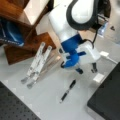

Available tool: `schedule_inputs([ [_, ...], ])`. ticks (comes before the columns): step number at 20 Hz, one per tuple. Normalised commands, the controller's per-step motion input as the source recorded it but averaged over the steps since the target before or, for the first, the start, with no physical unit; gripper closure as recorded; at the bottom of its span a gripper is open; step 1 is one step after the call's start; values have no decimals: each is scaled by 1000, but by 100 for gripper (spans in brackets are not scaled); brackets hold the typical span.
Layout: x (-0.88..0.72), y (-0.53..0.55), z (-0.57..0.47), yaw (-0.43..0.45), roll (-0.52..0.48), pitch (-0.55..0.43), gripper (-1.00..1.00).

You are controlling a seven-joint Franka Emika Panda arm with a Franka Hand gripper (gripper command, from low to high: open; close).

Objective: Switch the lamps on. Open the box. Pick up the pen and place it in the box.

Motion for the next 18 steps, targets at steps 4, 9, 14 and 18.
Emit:
schedule_inputs([
  [4, -276, 146, -249, -38, 162, -116, -100],
  [9, -196, 111, -189, -88, 182, -131, -100],
  [14, -73, 167, -169, -137, 183, -124, -100],
  [18, 2, 76, -147, -130, 130, -99, -100],
])
